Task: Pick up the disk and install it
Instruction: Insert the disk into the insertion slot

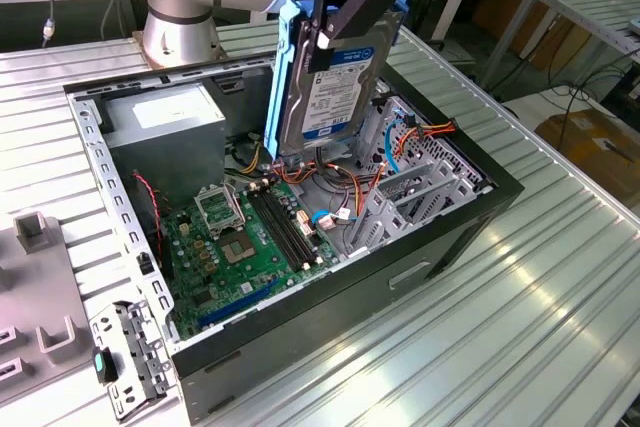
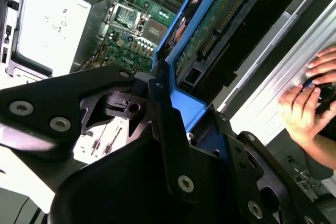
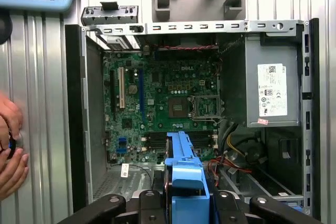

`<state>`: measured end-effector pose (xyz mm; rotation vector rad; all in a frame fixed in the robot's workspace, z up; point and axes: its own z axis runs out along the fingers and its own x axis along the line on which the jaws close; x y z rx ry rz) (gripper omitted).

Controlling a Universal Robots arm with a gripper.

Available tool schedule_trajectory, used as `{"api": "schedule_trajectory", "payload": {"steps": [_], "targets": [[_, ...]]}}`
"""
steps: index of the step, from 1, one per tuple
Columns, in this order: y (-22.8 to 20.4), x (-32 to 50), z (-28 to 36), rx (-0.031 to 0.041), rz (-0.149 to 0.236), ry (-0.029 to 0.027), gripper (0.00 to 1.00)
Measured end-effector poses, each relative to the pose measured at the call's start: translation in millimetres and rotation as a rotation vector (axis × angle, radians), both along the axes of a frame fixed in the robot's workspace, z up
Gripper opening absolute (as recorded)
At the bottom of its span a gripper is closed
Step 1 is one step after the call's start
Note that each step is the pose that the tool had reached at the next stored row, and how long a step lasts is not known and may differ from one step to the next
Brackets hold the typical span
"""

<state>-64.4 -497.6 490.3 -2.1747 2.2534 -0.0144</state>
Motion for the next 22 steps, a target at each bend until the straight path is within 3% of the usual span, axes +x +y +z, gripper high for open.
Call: {"api": "schedule_trajectory", "payload": {"steps": [14,22], "targets": [[-2.0,0.1,0.0,-0.0001,0.0,0.0,0.37],[-13.8,0.1,0.0,-0.0001,0.0,0.0,0.37]]}}
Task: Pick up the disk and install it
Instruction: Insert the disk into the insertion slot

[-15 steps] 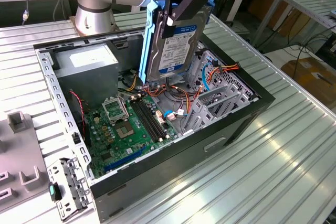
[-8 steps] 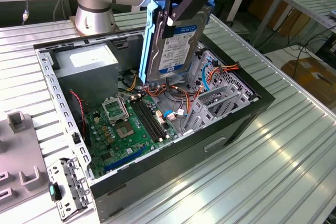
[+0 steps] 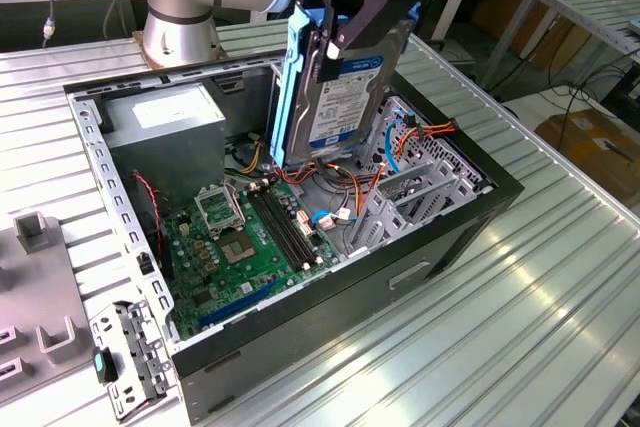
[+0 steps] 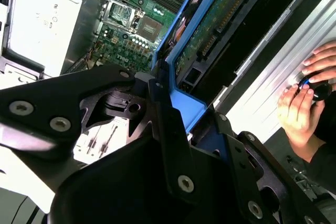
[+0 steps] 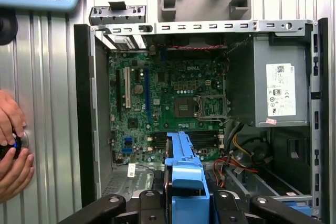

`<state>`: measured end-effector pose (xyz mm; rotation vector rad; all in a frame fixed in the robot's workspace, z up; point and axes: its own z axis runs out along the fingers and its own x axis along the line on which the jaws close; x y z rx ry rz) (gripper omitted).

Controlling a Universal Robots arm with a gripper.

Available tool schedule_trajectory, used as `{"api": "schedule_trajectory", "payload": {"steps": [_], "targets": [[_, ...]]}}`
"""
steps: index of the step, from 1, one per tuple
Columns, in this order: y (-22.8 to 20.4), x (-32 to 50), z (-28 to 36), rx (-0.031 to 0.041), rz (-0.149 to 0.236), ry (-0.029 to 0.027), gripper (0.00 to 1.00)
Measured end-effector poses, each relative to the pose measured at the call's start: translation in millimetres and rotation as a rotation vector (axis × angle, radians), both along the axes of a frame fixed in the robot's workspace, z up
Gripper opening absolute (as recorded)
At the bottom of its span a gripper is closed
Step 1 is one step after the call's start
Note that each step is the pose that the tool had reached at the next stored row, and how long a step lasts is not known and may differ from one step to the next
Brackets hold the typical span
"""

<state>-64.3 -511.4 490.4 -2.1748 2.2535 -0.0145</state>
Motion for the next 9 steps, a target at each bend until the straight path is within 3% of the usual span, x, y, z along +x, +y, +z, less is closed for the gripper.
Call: {"api": "schedule_trajectory", "payload": {"steps": [4,9], "targets": [[-1.5,2.4,-0.1,0.0002,0.0,-0.0001,0.37],[-1.6,11.4,-0.1,0.0001,0.0,-0.0001,0.37]]}}
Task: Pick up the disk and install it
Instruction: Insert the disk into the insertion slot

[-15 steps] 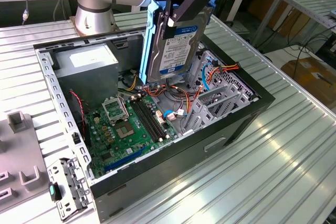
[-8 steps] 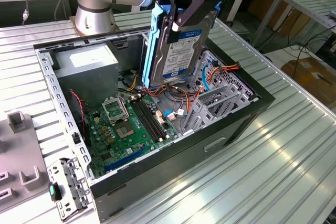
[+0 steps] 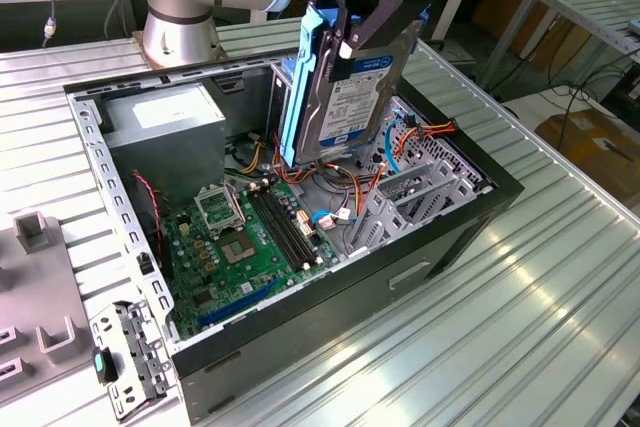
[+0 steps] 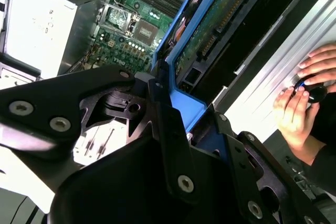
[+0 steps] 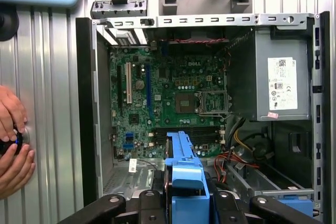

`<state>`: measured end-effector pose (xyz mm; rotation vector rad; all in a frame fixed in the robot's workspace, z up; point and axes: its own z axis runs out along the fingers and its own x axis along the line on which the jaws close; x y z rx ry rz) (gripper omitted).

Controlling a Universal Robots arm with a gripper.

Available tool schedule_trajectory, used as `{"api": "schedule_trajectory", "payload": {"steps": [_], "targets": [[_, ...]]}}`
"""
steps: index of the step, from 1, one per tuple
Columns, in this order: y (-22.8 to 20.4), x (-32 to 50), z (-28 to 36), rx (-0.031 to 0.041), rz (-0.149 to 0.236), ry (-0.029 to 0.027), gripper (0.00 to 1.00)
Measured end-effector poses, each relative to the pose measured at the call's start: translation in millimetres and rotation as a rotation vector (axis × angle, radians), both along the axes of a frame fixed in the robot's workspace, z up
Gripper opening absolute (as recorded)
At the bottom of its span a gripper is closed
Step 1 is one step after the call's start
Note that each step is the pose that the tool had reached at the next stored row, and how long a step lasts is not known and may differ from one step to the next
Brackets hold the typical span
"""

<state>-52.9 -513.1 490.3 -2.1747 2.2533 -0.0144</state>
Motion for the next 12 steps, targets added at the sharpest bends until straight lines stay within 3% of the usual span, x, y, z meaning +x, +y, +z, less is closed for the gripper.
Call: {"api": "schedule_trajectory", "payload": {"steps": [12], "targets": [[0.1,0.6,0.0,-0.0001,0.0,0.0001,0.37]]}}
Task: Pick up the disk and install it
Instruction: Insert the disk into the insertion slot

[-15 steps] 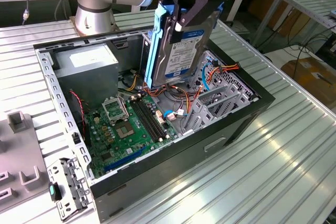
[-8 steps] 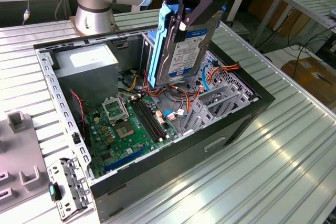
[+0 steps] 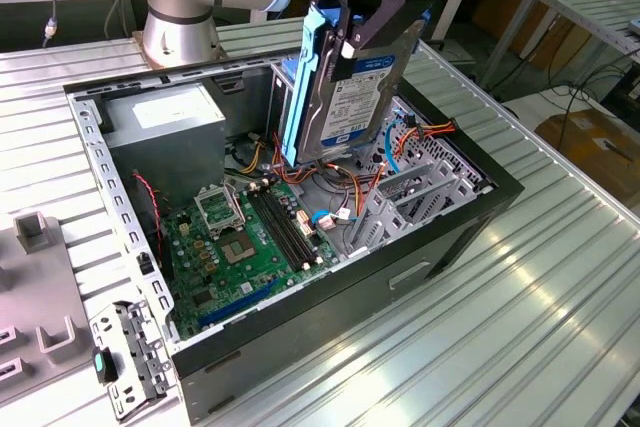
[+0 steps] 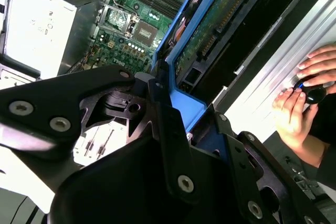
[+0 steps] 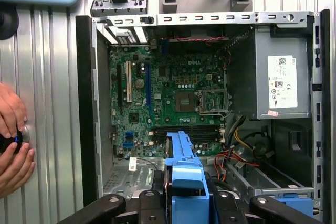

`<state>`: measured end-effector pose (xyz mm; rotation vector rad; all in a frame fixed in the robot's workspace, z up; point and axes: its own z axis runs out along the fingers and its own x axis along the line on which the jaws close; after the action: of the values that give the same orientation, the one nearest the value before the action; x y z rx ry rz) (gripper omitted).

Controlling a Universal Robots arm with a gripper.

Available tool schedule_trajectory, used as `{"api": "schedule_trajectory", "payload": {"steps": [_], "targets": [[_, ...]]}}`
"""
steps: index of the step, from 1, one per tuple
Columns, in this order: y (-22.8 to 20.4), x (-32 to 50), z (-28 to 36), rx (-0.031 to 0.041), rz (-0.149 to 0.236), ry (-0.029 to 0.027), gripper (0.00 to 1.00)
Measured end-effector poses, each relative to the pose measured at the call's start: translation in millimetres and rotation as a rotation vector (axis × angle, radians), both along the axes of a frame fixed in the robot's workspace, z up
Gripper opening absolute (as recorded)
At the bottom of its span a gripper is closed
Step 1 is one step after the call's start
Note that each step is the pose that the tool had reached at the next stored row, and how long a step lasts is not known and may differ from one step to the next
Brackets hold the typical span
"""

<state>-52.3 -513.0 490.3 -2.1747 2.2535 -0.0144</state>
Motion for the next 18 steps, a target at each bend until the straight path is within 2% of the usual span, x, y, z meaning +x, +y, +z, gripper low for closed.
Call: {"api": "schedule_trajectory", "payload": {"steps": [3,5,6,8,12,14,18], "targets": [[-0.8,0.1,0.0,-0.0001,0.0,0.0,0.37],[-4.7,0.0,-0.1,0.0,0.0,0.0,0.37],[-8.0,0.4,-0.4,0.0,0.0,0.0,0.37],[-12.4,3.7,-1.2,-0.0001,0.0,0.0,0.37],[-14.9,25.3,-4.0,-0.0012,0.0,0.0,0.37],[-16.6,39.5,-6.8,-0.0026,0.0,0.0001,0.37],[-27.7,45.7,-13.3,-0.0027,0.0,0.0,0.37]]}}
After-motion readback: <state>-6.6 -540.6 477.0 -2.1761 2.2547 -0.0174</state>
